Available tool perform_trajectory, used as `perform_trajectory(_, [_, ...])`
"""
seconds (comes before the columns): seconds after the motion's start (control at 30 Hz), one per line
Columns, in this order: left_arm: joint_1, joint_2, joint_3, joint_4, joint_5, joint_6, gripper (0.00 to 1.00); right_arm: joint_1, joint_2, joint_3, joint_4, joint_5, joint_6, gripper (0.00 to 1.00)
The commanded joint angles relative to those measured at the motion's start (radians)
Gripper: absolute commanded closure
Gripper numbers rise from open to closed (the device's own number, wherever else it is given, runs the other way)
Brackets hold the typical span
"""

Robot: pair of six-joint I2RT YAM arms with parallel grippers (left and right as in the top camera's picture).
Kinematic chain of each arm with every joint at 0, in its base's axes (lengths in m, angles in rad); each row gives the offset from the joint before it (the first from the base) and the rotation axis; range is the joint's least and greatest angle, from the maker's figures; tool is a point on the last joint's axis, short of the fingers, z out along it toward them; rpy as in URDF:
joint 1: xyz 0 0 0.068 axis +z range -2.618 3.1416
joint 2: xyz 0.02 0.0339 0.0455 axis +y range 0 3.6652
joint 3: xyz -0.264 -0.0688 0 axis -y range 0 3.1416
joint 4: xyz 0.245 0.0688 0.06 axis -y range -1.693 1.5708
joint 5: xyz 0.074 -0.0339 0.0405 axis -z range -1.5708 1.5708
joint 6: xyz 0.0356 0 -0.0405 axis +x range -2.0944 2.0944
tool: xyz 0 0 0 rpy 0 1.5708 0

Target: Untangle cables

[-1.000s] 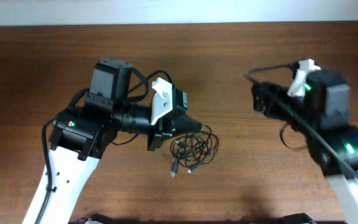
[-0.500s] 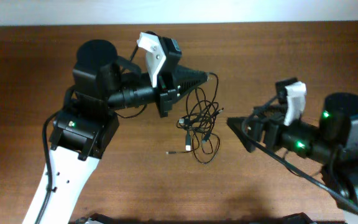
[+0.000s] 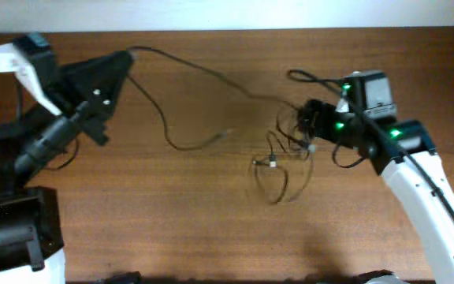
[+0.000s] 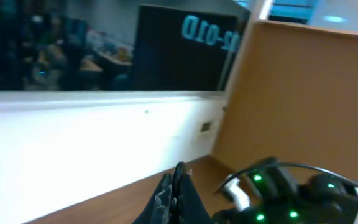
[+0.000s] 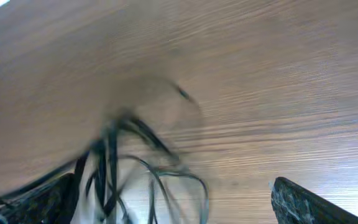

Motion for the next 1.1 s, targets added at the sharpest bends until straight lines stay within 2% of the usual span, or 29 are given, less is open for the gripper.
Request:
perform_trajectory(0.0, [0.084, -0.005, 0.014, -0.014, 0.012, -0.029, 1.0, -0.112, 0.0, -0.004, -0.04, 0.045, -0.047, 0.02])
perform_trajectory(0.13, [0.084, 0.003, 0.014, -0.027, 0.043, -0.032, 1.0, -0.214, -0.001, -0.004, -0.05, -0.151, -0.142, 0.02])
perform_trajectory(0.2, [0.084, 0.003, 0.014, -0.019, 0.109, -0.032, 1.0, -0.204, 0.0, -0.004, -0.05, -0.383, -0.282, 0.01])
perform_trajectory(0.23, [0.084, 0.003, 0.014, -0.016, 0.138, -0.031, 1.0, -0.192, 0.0, -0.004, -0.049, -0.499, -0.349, 0.02])
perform_trajectory(0.3, [0.084, 0.003, 0.014, 0.04, 0.151, -0.033, 1.0, -0.123, 0.0, -0.005, -0.051, -0.723, -0.585, 0.02])
perform_trajectory(0.33, [0.084, 0.002, 0.014, 0.071, 0.15, -0.045, 1.0, -0.092, 0.0, -0.005, -0.053, -0.726, -0.643, 0.02])
perform_trajectory(0.4, [0.084, 0.002, 0.014, 0.222, 0.157, -0.146, 1.0, -0.005, 0.008, -0.006, -0.031, -0.722, -0.729, 0.02])
perform_trajectory(0.53, [0.084, 0.002, 0.014, 0.451, 0.162, -0.34, 1.0, 0.174, 0.079, -0.006, 0.097, -0.667, -0.723, 0.02])
perform_trajectory(0.6, [0.084, 0.002, 0.015, 0.562, 0.16, -0.386, 1.0, 0.283, 0.111, -0.006, 0.178, -0.665, -0.724, 0.02])
perform_trajectory(0.7, [0.084, 0.002, 0.015, 0.541, 0.159, -0.387, 1.0, 0.392, 0.18, -0.006, 0.311, -0.532, -0.713, 0.02])
perform_trajectory(0.83, [0.084, 0.002, 0.014, 0.517, 0.169, -0.387, 1.0, 0.437, 0.355, -0.006, 0.518, -0.474, -0.512, 0.0])
perform_trajectory(0.87, [0.084, 0.002, 0.014, 0.518, 0.169, -0.386, 1.0, 0.436, 0.399, -0.006, 0.548, -0.462, -0.475, 0.06])
perform_trajectory(0.93, [0.084, 0.002, 0.014, 0.517, 0.188, -0.386, 1.0, 0.429, 0.481, -0.006, 0.565, -0.222, -0.304, 0.07])
perform_trajectory(0.97, [0.084, 0.002, 0.014, 0.517, 0.201, -0.386, 1.0, 0.424, 0.488, -0.006, 0.565, -0.166, -0.274, 0.09])
perform_trajectory(1.03, [0.093, 0.002, 0.014, 0.517, 0.235, -0.386, 1.0, 0.398, 0.492, -0.006, 0.565, -0.019, -0.182, 0.25])
perform_trajectory(1.07, [0.113, 0.002, 0.014, 0.516, 0.257, -0.386, 1.0, 0.364, 0.492, -0.006, 0.559, 0.044, -0.148, 0.37])
